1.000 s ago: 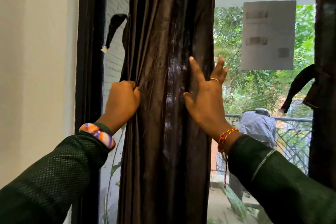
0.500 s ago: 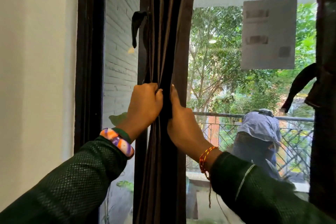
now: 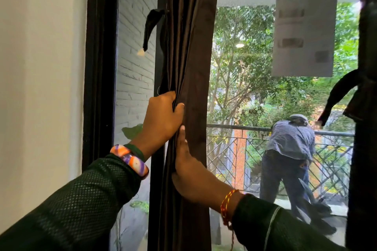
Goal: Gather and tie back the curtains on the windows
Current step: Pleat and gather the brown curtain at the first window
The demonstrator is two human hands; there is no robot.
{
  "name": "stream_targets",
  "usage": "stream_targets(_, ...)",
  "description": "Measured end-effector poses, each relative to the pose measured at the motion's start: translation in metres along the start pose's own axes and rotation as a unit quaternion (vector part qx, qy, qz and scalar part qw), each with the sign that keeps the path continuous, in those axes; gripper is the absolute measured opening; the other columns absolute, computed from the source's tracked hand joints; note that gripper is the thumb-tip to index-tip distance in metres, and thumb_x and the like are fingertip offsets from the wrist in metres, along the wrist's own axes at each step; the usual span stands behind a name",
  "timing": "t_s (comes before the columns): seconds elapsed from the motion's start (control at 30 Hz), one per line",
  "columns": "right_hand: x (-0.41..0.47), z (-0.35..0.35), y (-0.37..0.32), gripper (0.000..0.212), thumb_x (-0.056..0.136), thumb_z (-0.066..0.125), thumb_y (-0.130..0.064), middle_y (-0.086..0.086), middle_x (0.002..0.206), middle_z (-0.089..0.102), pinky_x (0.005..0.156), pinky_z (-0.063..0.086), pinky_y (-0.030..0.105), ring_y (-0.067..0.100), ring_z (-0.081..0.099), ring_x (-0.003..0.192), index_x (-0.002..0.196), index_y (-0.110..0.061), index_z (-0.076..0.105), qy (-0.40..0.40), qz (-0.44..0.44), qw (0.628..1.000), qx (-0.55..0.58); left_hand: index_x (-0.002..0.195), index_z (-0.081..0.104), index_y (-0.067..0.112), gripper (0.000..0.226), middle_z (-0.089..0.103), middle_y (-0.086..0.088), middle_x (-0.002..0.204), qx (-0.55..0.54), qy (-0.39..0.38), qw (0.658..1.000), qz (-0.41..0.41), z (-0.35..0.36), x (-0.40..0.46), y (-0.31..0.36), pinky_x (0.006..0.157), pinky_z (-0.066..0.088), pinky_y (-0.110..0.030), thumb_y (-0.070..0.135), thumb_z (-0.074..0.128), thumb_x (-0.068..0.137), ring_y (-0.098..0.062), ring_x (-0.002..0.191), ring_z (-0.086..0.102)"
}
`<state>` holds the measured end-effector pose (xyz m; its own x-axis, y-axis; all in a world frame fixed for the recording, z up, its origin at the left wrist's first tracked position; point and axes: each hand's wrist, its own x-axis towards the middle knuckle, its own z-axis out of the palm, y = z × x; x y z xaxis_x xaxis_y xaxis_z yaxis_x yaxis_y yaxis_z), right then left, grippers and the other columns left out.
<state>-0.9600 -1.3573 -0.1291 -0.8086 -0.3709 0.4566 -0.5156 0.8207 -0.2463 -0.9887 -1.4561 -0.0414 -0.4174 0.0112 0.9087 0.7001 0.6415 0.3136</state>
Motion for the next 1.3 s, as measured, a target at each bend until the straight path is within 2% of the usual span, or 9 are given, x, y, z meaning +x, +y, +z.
stream_targets(0.1,0.003,-0.025,0.009,0.094,0.093,0.048,-0.012,0.024,0.156,0.000,0.106,0.036,0.041,0.037,0.036,0.135,0.139,-0.022,-0.033,-0.096,0.005,0.995,0.029,0.102,0.059,0.004,0.015,0.050,-0.004,0.065,-0.015,0.031,0.999,-0.001,-0.001,-0.005,-0.003,0.051,0.033,-0.009,0.012,0.056,0.090,-0.022,0.061,0.049)
stream_targets(0.17,0.009,-0.054,0.008,0.062,0.095,0.046,-0.012,0.015,0.138,0.046,0.092,0.044,0.033,0.030,0.053,0.116,0.150,-0.011,0.017,-0.042,0.028,0.994,0.095,0.144,0.029,0.012,0.060,0.052,-0.009,0.066,-0.030,0.035,0.999,-0.015,0.001,-0.008,-0.006,0.059,0.041,-0.020,0.012,0.056,0.090,-0.021,0.059,0.052)
stream_targets(0.23,0.015,-0.090,0.001,0.023,0.097,0.045,-0.019,0.001,0.091,0.062,0.065,0.042,0.024,0.016,0.057,0.080,0.112,-0.009,0.060,0.084,0.094,0.969,0.212,0.147,0.016,0.011,0.069,0.057,-0.011,0.071,-0.022,0.035,0.999,-0.013,0.002,-0.010,-0.002,0.064,0.044,-0.032,0.013,0.056,0.090,-0.023,0.063,0.056)
stream_targets(0.3,0.028,-0.123,-0.009,0.019,0.095,0.050,-0.032,-0.005,0.076,0.059,0.055,0.043,0.019,0.005,0.056,0.065,0.087,-0.018,0.061,0.167,0.113,0.937,0.285,0.139,0.034,0.005,0.052,0.062,-0.022,0.095,0.024,0.019,0.999,0.013,0.005,-0.010,0.008,0.074,0.048,-0.040,0.012,0.052,0.091,-0.036,0.085,0.061)
stream_targets(0.43,0.062,-0.159,-0.029,0.060,0.067,0.066,-0.056,0.009,0.098,0.066,0.067,0.054,0.033,0.025,0.066,0.089,0.104,-0.009,0.061,0.230,0.086,0.942,0.226,0.122,0.045,-0.001,0.030,0.061,-0.023,0.102,0.119,-0.041,0.986,0.110,0.015,-0.009,0.037,0.072,0.049,-0.042,0.006,0.045,0.092,-0.042,0.091,0.061)
stream_targets(0.67,0.068,-0.171,-0.023,0.011,0.084,0.052,-0.004,0.019,0.093,0.057,0.073,0.053,0.041,0.039,0.059,0.094,0.093,0.003,0.054,0.270,0.073,0.956,0.089,0.128,0.038,0.006,0.035,0.060,-0.018,0.109,0.208,-0.097,0.959,0.168,0.017,-0.002,0.048,0.073,0.045,-0.038,0.024,0.041,0.097,-0.037,0.096,0.060)
stream_targets(0.83,0.067,-0.175,-0.014,0.008,0.086,0.045,0.001,0.018,0.092,0.050,0.053,0.039,0.028,0.034,0.056,0.087,0.093,0.001,0.049,0.249,0.078,0.960,0.103,0.076,0.060,0.008,0.035,0.066,-0.012,0.070,-0.030,-0.043,0.996,0.072,-0.016,0.024,0.052,0.058,0.055,-0.037,0.035,0.047,0.094,-0.027,0.063,0.066)
stream_targets(1.07,0.067,-0.175,-0.021,0.024,0.084,0.045,0.001,0.029,0.110,0.059,0.084,0.053,0.047,0.043,0.059,0.101,0.106,0.006,0.054,0.221,0.070,0.967,0.106,0.082,0.054,0.007,0.010,0.051,-0.008,0.067,-0.371,-0.050,0.916,-0.148,-0.044,0.089,0.070,0.042,0.051,-0.019,0.008,0.053,0.092,-0.007,0.037,0.053)
stream_targets(1.3,0.057,-0.179,-0.028,0.015,0.088,0.043,-0.002,0.026,0.116,0.056,0.085,0.052,0.042,0.042,0.058,0.105,0.100,-0.001,0.050,0.210,0.060,0.971,0.100,0.127,0.046,0.004,0.054,0.053,-0.009,0.119,-0.377,-0.052,0.913,-0.144,-0.059,0.135,0.088,0.061,0.058,-0.025,0.026,0.068,0.082,-0.019,0.104,0.057)
